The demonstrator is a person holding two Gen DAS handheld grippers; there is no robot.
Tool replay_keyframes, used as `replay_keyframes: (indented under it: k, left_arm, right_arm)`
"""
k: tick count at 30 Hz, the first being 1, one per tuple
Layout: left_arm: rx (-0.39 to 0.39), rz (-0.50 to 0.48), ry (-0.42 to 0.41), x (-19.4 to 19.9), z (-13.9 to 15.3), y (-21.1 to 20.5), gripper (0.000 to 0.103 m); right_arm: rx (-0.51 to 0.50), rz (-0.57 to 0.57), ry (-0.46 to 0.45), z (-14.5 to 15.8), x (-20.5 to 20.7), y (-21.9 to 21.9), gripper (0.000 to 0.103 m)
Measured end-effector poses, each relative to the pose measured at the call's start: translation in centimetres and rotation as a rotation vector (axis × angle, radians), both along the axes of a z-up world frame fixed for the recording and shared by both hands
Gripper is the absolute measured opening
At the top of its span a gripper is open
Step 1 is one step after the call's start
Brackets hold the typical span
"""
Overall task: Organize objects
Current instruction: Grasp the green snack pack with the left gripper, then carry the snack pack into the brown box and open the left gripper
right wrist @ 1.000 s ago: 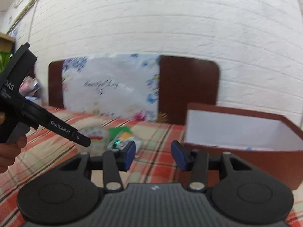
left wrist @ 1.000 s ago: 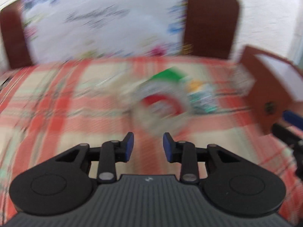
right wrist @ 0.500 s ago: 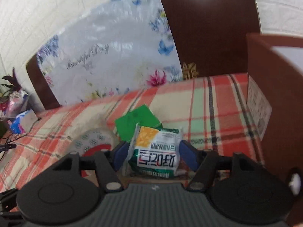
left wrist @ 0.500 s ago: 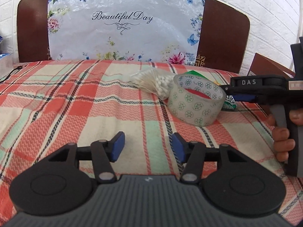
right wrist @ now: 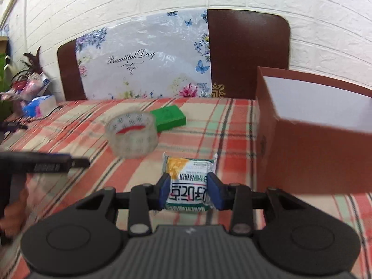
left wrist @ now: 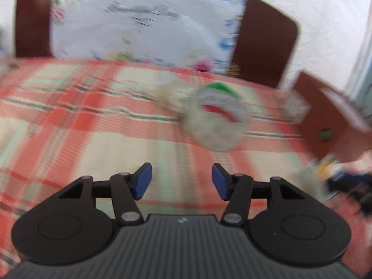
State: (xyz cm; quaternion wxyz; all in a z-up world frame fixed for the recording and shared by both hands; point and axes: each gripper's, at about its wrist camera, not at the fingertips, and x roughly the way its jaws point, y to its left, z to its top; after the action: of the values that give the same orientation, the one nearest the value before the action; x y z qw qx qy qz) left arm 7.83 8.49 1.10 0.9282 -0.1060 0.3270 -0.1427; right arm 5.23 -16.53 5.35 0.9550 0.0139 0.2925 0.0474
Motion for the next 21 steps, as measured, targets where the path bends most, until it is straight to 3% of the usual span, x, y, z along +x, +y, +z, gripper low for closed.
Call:
replay_keyframes:
  k: [1,2,3,6,11,13,14,15,18,21]
  left_arm:
    - [-0.047,-0.054,0.02,-0.3,0.7,-1.0,0.058]
    - [-0.077,-0.104,0.035,-0.6,1.3,-2.2,0.058]
    - [-0.099,-0.146,0.054,-0.8,1.8,-3.7,0.059]
    - [-0.125,-0.251,0.16,-0.7,1.9,-7.9,0.06]
    - [-0.116,-0.315,0.29,0.2,0.4,-12.8,0.059]
    - [-0.084,-0.316,0.309,0.7,-0.7,-14.1,0.049]
    - [-0.081,-0.324,0.3,0.7,-0.8,-14.5,0.039]
    - [-0.07,-0.331,0.295,0.7,-0.5,-14.9,0.035]
    - [-0.072,-0.369,0.264,0.3,1.9,-15.3,0.033]
    - [-0.101,-0.422,0.122,0.1,6.6,-15.9,0.033]
  right_arm:
    - [-0.005,-0.007,0.002,-0.1,-1.3,-0.4,0.042]
    - [0.001,-0.014,0.007,-0.2,-2.5,-0.9,0.056]
    - [0.016,-0.02,0.009,-0.4,-3.5,-1.3,0.061]
    - [0.032,-0.025,0.017,-1.2,-5.0,-1.8,0.067]
    - [-0.013,0.0,0.037,-1.9,-4.2,-1.6,0.081]
    - [-0.024,0.01,0.052,-2.5,-3.3,-1.6,0.08]
    - [-0.027,0.025,0.068,-2.9,-2.7,-1.4,0.066]
    - [-0.03,0.044,0.085,-3.2,-2.1,-1.2,0.06]
    - [-0.049,0.02,0.057,-2.8,-2.3,-1.1,0.047]
    - [-0.079,-0.015,-0.081,-0.4,-3.9,-1.6,0.047]
